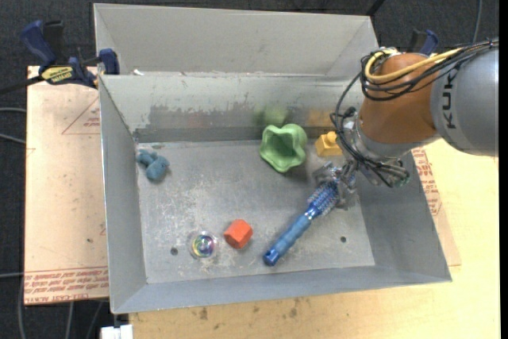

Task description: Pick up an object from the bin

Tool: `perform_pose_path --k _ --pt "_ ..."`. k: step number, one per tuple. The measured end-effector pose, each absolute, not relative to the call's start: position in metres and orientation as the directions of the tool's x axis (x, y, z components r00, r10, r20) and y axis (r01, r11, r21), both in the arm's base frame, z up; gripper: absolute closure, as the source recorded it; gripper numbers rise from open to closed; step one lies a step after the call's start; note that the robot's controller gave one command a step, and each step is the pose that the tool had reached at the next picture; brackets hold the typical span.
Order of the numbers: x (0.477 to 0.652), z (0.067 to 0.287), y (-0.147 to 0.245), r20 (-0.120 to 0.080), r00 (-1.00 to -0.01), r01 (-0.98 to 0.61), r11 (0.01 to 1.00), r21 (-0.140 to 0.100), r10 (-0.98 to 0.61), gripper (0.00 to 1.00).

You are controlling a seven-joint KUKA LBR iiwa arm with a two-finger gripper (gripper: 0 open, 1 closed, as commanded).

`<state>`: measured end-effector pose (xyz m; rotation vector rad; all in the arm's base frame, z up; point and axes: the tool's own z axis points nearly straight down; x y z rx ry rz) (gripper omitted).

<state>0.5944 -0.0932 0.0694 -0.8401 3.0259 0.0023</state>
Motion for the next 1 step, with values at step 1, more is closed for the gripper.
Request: perform_pose_path --k 1 --pt "0.5912 0.2347 -0.0991 -0.009 -0.869 -0.495 0.869 -0.007 -0.495 1.00"
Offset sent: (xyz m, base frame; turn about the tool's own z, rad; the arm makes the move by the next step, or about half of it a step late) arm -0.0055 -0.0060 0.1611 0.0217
